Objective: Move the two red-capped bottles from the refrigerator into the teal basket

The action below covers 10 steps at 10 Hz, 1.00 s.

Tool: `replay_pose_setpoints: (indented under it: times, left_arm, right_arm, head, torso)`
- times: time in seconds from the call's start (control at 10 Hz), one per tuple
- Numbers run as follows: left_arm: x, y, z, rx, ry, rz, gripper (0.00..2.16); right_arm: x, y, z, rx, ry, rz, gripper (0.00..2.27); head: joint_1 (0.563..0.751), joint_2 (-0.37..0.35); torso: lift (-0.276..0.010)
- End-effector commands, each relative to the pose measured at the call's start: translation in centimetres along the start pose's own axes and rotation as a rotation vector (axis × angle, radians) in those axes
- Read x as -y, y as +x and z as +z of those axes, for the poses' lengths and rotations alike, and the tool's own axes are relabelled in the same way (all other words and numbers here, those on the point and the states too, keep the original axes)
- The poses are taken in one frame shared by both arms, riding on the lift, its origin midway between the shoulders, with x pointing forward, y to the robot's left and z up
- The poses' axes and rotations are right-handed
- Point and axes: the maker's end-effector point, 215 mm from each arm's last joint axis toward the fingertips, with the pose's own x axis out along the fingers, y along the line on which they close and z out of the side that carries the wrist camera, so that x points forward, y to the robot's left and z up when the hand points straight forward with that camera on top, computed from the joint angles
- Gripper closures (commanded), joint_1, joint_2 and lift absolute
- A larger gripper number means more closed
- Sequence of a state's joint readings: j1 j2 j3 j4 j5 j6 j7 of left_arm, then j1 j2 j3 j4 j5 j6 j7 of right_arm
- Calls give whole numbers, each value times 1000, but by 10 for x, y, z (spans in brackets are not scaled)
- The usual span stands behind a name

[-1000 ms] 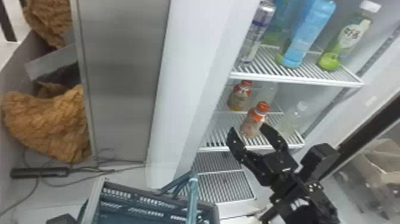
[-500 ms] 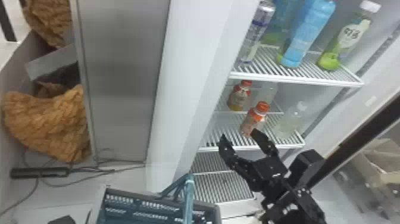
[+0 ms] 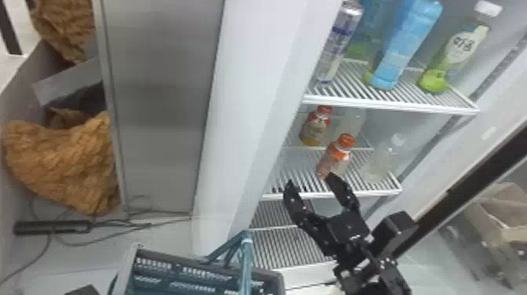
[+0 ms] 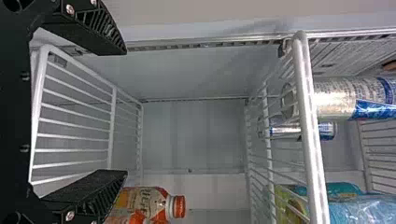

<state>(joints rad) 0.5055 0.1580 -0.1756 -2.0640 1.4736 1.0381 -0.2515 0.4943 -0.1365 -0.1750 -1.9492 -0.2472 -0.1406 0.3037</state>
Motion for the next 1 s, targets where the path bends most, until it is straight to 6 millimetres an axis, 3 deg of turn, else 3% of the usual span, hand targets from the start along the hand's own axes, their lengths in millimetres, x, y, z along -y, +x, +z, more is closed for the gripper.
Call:
replay_pose_setpoints:
  times: [0.0, 0.9]
  left_arm:
    - [0, 0, 1, 0, 1, 0, 1156]
    - [0, 1, 2, 1, 1, -2, 1156]
  right_arm:
    - [1, 1, -3, 1, 1, -2, 108]
    - [-2, 2, -5, 1, 6, -3, 108]
  head:
    - [695, -350]
    - [695, -350]
  torso:
    - [-224]
    - [-224]
